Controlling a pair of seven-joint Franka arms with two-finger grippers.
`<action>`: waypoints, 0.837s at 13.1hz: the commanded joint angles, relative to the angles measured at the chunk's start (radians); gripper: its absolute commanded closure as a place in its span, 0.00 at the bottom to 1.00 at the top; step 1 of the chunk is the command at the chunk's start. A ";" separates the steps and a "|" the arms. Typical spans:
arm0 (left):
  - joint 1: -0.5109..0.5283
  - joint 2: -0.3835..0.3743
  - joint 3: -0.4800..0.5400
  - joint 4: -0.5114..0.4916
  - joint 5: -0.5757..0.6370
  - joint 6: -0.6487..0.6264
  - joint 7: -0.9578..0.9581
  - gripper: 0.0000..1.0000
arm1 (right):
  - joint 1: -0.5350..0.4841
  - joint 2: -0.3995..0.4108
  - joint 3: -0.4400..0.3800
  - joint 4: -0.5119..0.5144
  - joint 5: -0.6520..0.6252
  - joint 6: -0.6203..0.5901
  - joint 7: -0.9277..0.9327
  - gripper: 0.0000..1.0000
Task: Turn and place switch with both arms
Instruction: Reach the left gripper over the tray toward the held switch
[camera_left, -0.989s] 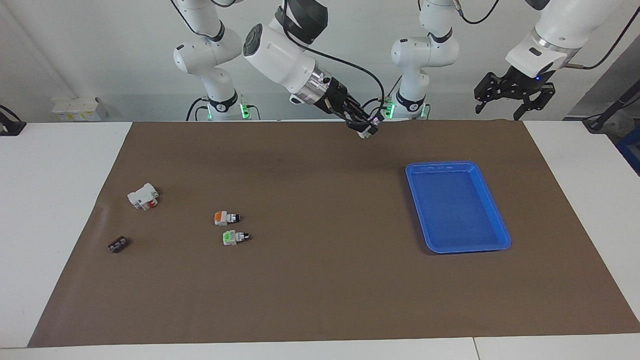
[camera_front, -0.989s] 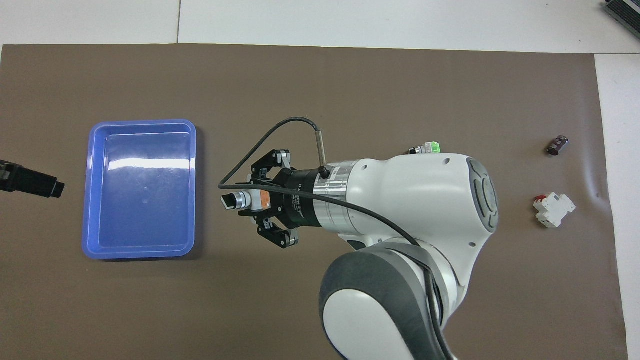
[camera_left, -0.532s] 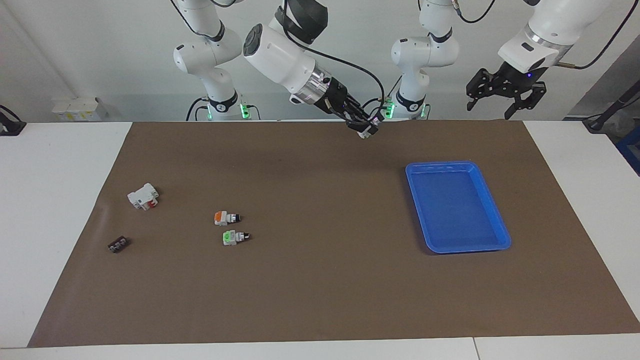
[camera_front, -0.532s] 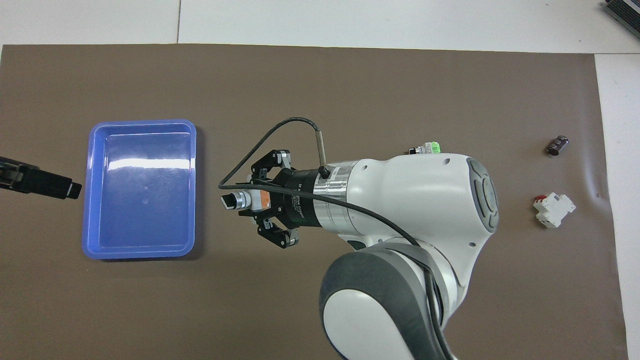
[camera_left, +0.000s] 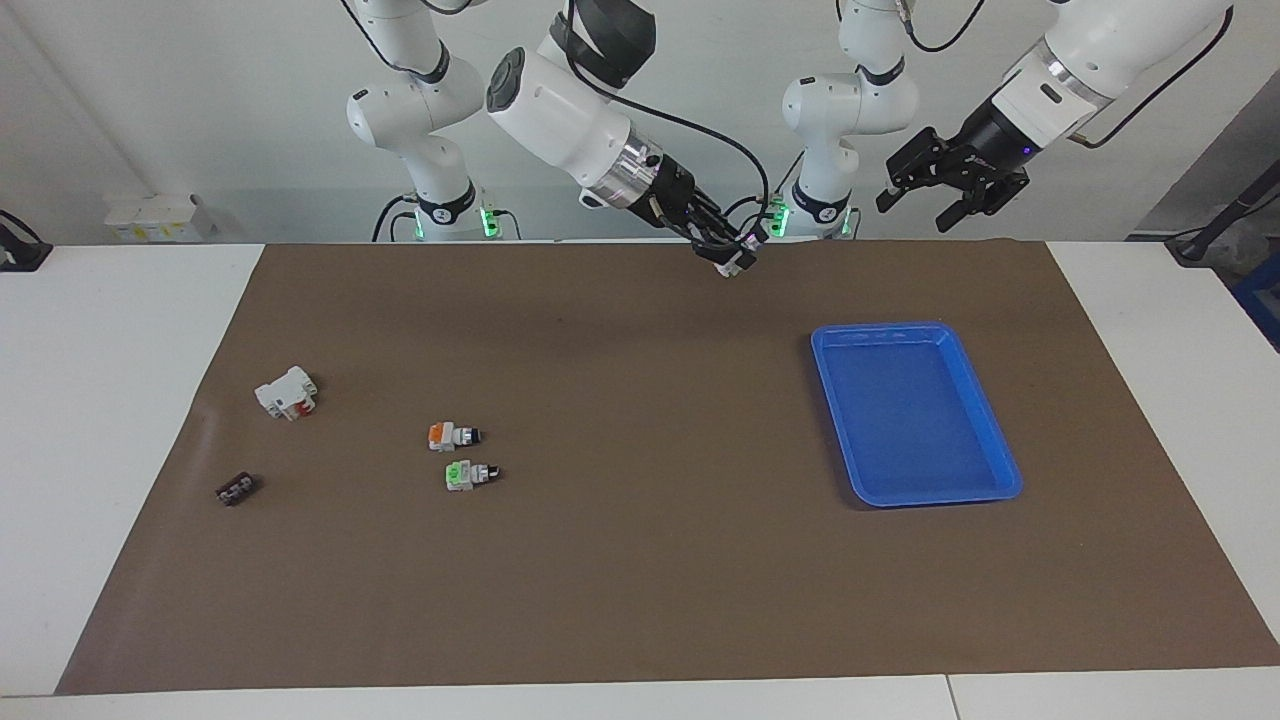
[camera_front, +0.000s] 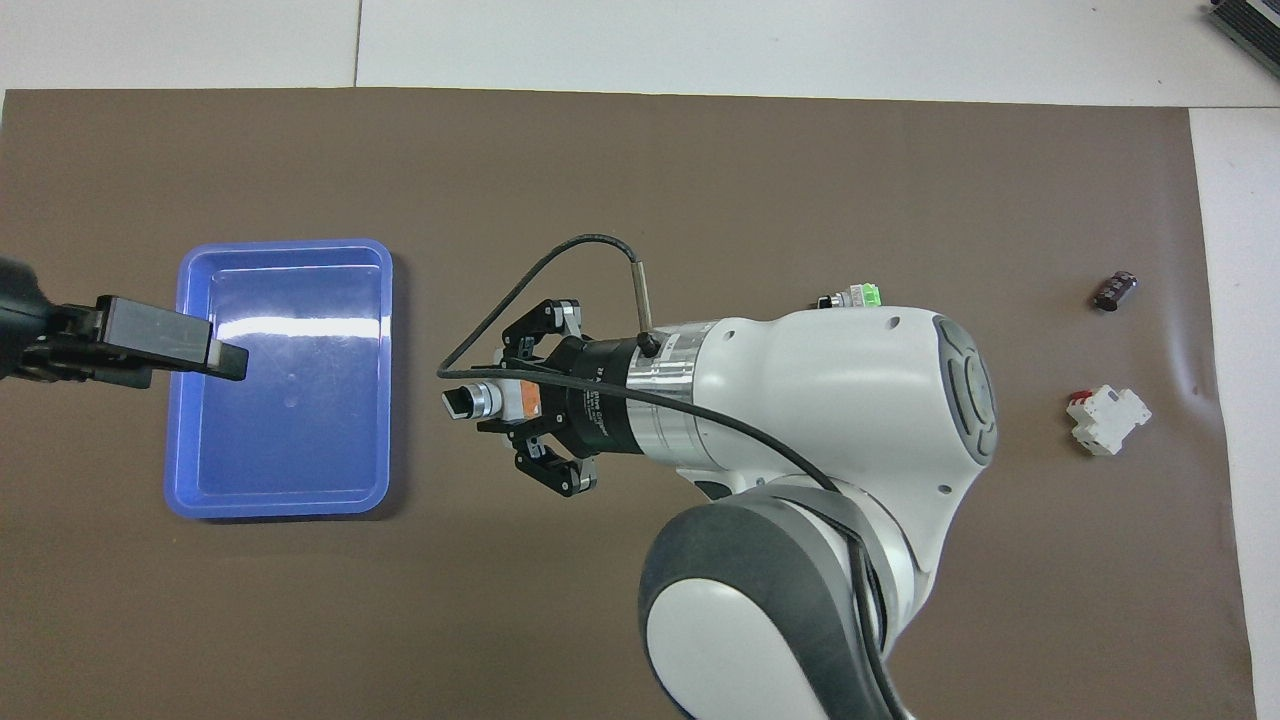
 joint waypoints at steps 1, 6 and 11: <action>-0.017 -0.081 -0.001 -0.141 -0.143 0.115 -0.180 0.10 | -0.012 -0.002 0.004 0.007 0.008 -0.021 0.013 1.00; -0.020 -0.142 -0.002 -0.290 -0.352 0.258 -0.474 0.36 | -0.010 -0.002 0.004 0.006 0.008 -0.021 0.011 1.00; -0.041 -0.190 -0.022 -0.393 -0.401 0.384 -0.515 0.38 | -0.012 -0.002 0.004 0.006 0.008 -0.021 0.011 1.00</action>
